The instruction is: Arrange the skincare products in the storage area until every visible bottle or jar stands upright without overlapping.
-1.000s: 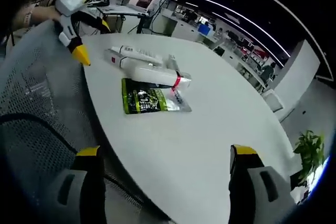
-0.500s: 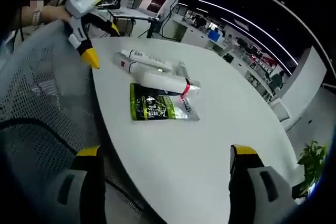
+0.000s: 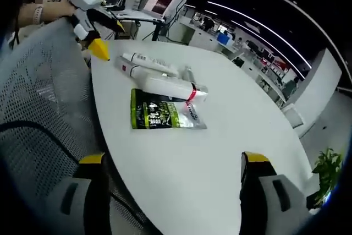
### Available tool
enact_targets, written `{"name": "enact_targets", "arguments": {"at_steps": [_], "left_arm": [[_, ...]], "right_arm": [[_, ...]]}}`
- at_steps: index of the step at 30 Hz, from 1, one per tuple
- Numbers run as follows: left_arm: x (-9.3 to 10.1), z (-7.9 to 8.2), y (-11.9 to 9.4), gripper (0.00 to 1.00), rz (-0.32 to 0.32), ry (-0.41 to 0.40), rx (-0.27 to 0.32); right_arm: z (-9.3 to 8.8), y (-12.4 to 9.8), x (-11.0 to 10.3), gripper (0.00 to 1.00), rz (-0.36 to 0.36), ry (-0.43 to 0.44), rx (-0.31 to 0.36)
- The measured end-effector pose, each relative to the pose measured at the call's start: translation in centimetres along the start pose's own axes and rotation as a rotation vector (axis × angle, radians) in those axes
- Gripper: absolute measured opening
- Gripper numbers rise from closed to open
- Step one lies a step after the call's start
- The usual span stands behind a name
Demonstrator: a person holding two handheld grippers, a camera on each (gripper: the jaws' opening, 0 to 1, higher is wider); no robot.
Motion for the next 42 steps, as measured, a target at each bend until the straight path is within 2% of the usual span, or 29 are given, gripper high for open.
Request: {"name": "enact_targets", "arguments": {"at_steps": [2, 5, 7, 15, 18, 22, 27, 32, 36, 42], "left_arm": [[-0.2, 0.8, 0.9, 0.91, -0.011, 0.032, -0.030], [-0.5, 2.0, 2.4, 0.89, -0.014, 0.124, -0.082], [-0.6, 2.5, 3.3, 0.88, -0.019, 0.148, -0.107], [-1.6, 4.0, 6.9, 0.79, -0.072, 0.140, -0.180], [-2.1, 4.2, 7.7, 0.75, -0.103, 0.097, -0.197], [-3.0, 4.5, 8.4, 0.71, -0.105, 0.080, -0.205], [-3.9, 4.6, 9.3, 0.68, -0.118, 0.078, -0.245], [-4.2, 4.4, 10.5, 0.59, -0.147, 0.099, -0.296], [-4.2, 4.6, 11.3, 0.49, -0.161, 0.107, -0.311], [-4.0, 4.9, 12.3, 0.48, -0.162, 0.102, -0.353]], "right_arm": [[-0.1, 0.0, 0.1, 1.00, -0.005, 0.004, -0.008], [-0.2, 0.0, 0.2, 1.00, -0.014, 0.009, -0.009], [-0.2, 0.0, 0.2, 1.00, -0.017, 0.014, -0.012], [-0.3, -0.1, 0.5, 1.00, -0.046, 0.013, -0.018], [-0.3, -0.1, 0.6, 1.00, -0.053, 0.014, -0.017], [-0.4, -0.1, 0.6, 1.00, -0.053, 0.009, -0.025], [-0.4, 0.0, 0.5, 1.00, -0.047, 0.008, -0.028], [-0.5, 0.0, 0.5, 1.00, -0.042, 0.001, -0.037], [-0.5, 0.0, 0.5, 1.00, -0.044, 0.004, -0.039], [-0.6, 0.0, 0.6, 1.00, -0.049, 0.005, -0.045]]}}
Point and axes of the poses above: the point that each gripper's makers call its tool centre point, and the gripper's own axes: y roughly forward along the fingers, x roughly to its right, z roughly out of its top, the point moved 9 cm from there along -y, roughly backward along the fingers, and after that the axes turned 3 degrees about -x, right-handed, at the moved point
